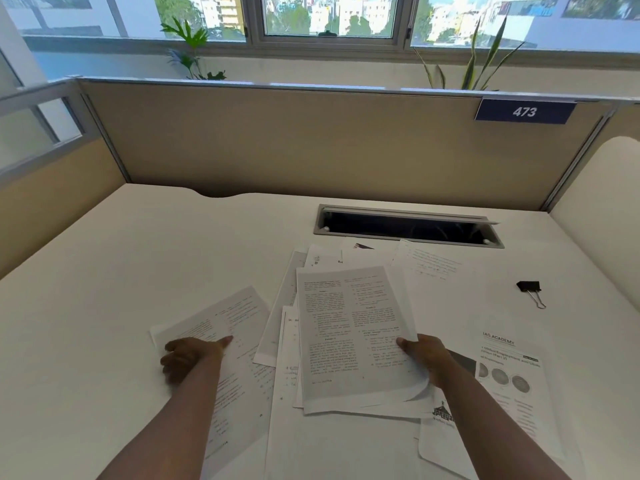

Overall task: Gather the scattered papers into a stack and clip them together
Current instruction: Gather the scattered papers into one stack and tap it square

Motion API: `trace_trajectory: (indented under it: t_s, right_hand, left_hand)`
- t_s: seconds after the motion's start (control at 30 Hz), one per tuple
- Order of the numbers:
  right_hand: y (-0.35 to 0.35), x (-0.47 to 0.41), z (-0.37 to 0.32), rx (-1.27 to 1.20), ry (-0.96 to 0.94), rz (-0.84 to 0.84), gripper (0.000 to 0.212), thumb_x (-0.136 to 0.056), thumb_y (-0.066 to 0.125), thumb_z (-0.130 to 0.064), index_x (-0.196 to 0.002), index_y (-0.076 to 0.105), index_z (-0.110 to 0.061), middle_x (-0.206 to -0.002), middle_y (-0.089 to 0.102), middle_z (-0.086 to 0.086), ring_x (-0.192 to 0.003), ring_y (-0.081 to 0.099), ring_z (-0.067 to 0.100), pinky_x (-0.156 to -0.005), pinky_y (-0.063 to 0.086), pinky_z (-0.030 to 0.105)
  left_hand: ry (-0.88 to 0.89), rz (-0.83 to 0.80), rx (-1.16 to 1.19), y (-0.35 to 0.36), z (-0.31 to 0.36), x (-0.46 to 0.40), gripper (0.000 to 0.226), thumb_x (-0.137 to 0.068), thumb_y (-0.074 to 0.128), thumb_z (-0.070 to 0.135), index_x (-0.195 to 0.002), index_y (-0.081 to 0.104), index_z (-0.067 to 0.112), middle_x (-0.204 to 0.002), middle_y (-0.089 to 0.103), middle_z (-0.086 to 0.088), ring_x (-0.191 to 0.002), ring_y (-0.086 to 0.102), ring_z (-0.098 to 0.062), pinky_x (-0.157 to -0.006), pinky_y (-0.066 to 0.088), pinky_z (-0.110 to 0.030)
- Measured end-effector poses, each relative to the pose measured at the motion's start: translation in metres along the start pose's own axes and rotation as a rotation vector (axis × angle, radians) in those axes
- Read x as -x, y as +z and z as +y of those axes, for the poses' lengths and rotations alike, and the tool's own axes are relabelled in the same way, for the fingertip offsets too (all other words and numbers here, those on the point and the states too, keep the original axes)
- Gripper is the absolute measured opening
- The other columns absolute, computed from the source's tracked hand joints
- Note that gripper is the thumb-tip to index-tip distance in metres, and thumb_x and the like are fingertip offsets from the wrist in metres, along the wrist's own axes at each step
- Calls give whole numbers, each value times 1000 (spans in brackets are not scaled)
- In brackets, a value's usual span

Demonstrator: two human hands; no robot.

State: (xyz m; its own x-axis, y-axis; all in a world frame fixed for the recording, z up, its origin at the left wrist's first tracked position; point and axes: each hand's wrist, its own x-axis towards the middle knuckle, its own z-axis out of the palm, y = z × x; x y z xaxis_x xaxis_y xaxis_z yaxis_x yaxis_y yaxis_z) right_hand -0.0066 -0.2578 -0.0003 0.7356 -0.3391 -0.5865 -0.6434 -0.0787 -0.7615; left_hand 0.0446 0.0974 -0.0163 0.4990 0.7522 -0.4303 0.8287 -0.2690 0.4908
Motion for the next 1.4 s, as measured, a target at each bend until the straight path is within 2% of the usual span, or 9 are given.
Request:
trace_trajectory:
  t_s: [0.13, 0.33, 0.47, 0.57, 0.67, 0.77, 1.03, 1.27, 1.4]
  right_hand:
    - [0, 1, 0, -10, 2, 0, 33, -85, 64, -12, -114, 61, 6, -119, 63, 24, -89, 59, 31, -86, 50, 42]
    - [0, 0, 1, -45, 7, 12, 32, -84, 65, -6, -112, 61, 10, -118, 62, 28, -85, 59, 31, -79, 51, 39]
    - [1, 2, 0, -47, 0, 5, 31, -85, 63, -3, -112, 60, 11, -117, 62, 28, -68, 58, 26, -60, 49, 31]
    - [1, 2, 0, -48, -3, 12, 31, -85, 63, -3, -113, 60, 11, -118, 62, 28, -81, 58, 31, -75, 49, 38]
    - [0, 3, 0, -58, -1, 7, 31, -85, 63, -4, -112, 61, 11, -117, 62, 28, -85, 58, 32, -77, 49, 39]
    - [1, 3, 1, -78, -11, 1, 31, -84, 64, -4, -112, 61, 11, -117, 62, 28, -84, 59, 33, -73, 51, 38]
    - [3, 6, 5, -66, -68, 35, 27, -86, 63, -10, -107, 64, 7, -112, 66, 25, -86, 61, 32, -84, 54, 44]
    - [2, 9, 7, -100, -134, 157, 25, -87, 60, -9, -106, 65, 7, -100, 67, 20, -83, 61, 29, -81, 51, 37]
    - [-9, 9, 6, -230, -131, 231, 29, -88, 60, -8, -112, 62, 8, -103, 65, 20, -88, 60, 30, -88, 51, 43]
  left_hand:
    - [-25, 62, -37, -1, -6, -1, 131, -48, 86, 48, -146, 14, 0, -151, 12, -31, -143, 10, -42, -115, 7, -56]
    - [12, 95, -15, -10, -2, 10, 110, -47, 90, 38, -131, 33, -5, -142, 26, -31, -134, 26, -41, -111, 21, -51]
    - [16, 9, 80, -12, 2, 14, 111, -58, 87, 28, -140, 20, -5, -147, 20, -31, -139, 21, -41, -112, 21, -50]
    - [-5, -62, 90, -16, 7, 12, 110, -64, 84, 20, -145, 13, -3, -151, 17, -30, -142, 18, -41, -115, 18, -50]
    - [45, -207, 155, -26, 13, -4, 79, -63, 84, 12, -128, 45, -11, -130, 54, -27, -118, 55, -39, -100, 46, -43]
    - [121, -346, 257, -44, 22, -9, 68, -56, 87, 11, -114, 60, -10, -114, 66, -24, -99, 66, -37, -93, 52, -44]
    - [521, -66, 187, -113, 87, 47, 43, -72, 76, 23, -106, 64, 0, -104, 67, -21, -94, 65, -38, -81, 51, -41]
    - [588, -285, 394, -142, 110, 76, 44, -72, 77, 18, -112, 63, 7, -104, 66, -14, -93, 65, -35, -89, 52, -45]
    - [608, -250, 513, -149, 117, 77, 49, -70, 78, 20, -115, 62, 8, -106, 64, -10, -94, 64, -31, -87, 51, -40]
